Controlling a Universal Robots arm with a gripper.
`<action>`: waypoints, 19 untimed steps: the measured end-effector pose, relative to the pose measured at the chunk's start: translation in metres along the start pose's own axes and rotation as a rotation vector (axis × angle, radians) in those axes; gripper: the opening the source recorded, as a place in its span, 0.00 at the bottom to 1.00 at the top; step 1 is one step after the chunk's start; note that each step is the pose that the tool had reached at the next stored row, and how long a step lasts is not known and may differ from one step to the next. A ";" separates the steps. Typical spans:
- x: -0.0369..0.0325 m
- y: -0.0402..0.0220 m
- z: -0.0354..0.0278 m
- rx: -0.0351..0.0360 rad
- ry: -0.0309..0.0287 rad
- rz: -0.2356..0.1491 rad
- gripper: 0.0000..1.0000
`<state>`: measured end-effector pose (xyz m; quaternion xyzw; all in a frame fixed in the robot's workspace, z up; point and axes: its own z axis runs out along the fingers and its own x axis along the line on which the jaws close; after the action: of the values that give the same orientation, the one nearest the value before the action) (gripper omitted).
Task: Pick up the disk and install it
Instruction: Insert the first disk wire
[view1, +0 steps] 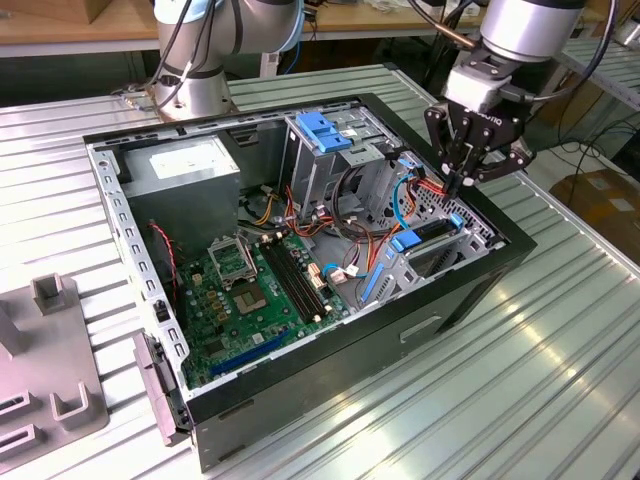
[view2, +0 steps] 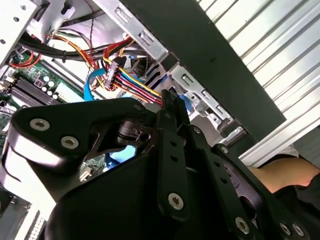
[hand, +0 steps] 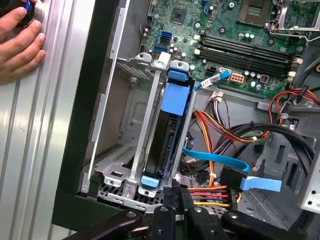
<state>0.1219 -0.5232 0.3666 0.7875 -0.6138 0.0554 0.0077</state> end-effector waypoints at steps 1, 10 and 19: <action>-0.0007 0.0026 -0.0001 -0.0002 0.0000 0.003 0.16; -0.0009 0.0033 0.0011 -0.0121 0.0072 0.124 0.16; -0.0022 0.0089 0.0016 -0.0209 0.0122 0.215 0.16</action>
<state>0.1129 -0.5234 0.3643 0.7167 -0.6952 0.0543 0.0136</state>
